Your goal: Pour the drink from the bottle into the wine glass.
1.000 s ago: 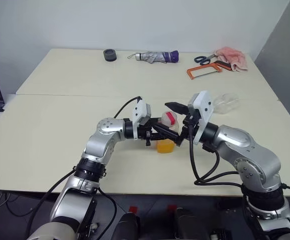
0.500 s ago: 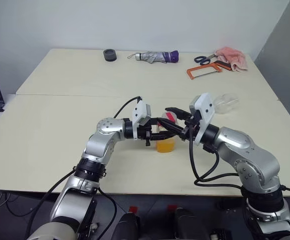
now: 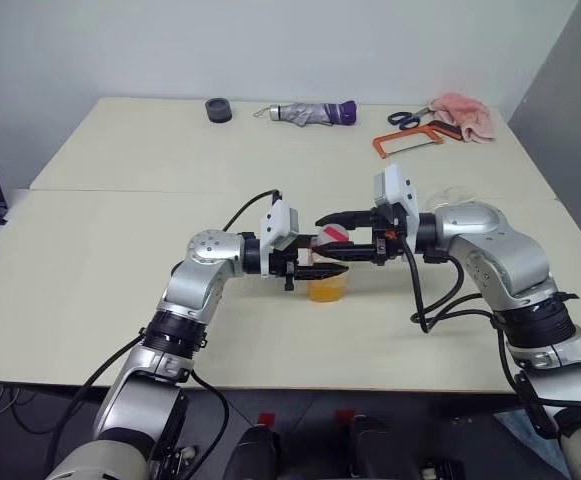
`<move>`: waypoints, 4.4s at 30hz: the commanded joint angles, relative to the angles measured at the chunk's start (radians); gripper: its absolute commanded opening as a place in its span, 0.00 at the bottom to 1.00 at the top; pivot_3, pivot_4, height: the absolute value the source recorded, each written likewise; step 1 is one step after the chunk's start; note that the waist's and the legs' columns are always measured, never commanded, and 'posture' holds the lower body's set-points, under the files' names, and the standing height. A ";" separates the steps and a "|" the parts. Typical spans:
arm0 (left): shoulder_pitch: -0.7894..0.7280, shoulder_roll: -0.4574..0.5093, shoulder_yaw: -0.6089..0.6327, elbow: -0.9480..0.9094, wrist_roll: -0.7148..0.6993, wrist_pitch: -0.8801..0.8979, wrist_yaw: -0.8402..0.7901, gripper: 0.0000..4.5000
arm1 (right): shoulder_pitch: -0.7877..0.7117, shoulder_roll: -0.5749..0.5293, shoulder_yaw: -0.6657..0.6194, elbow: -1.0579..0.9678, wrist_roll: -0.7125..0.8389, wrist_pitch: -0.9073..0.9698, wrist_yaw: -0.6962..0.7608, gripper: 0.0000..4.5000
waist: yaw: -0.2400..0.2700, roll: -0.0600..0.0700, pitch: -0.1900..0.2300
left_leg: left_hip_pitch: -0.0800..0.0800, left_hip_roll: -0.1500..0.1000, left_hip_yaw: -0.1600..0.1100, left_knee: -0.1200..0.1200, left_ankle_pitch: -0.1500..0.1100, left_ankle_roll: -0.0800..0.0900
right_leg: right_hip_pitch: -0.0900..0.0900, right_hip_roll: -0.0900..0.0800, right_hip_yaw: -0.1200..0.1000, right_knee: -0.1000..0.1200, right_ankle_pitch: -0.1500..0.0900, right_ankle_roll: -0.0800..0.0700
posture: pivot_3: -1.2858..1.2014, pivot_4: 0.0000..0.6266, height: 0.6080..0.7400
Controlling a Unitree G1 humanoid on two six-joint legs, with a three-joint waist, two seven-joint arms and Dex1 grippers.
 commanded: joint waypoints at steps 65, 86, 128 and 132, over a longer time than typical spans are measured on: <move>-0.142 -0.066 0.059 0.179 0.045 -0.102 0.028 0.41 | 0.320 0.222 -0.141 -0.618 -0.007 0.232 -0.699 0.95 | 0.004 0.002 0.002 | -0.003 -0.001 -0.001 0.001 0.000 0.000 | -0.002 -0.001 0.000 0.002 0.000 0.000 | 0.52 0.24 1.00; -0.180 -0.107 0.049 0.235 0.065 -0.116 0.006 0.41 | 0.407 0.486 0.047 -0.545 -0.370 0.120 -1.037 0.95 | 0.003 0.002 0.002 | -0.002 -0.003 0.001 0.001 0.002 -0.004 | -0.003 0.002 0.001 0.002 0.000 0.000 | 0.52 0.24 1.00; -0.139 -0.026 0.076 0.135 0.018 -0.049 -0.084 0.40 | 0.266 0.206 -0.061 -0.505 -0.092 0.086 -0.566 0.89 | -0.012 0.002 0.002 | -0.001 -0.002 -0.001 0.001 0.000 0.000 | -0.001 0.002 0.000 0.002 0.000 0.000 | 0.52 0.24 1.00; -0.147 -0.030 0.074 0.151 0.023 -0.058 -0.087 0.40 | 0.253 0.224 -0.055 -0.466 -0.123 0.056 -0.577 0.89 | -0.013 0.002 0.002 | -0.001 -0.002 -0.001 0.001 0.001 -0.001 | -0.001 0.002 0.000 0.002 0.000 0.000 | 0.52 0.24 1.00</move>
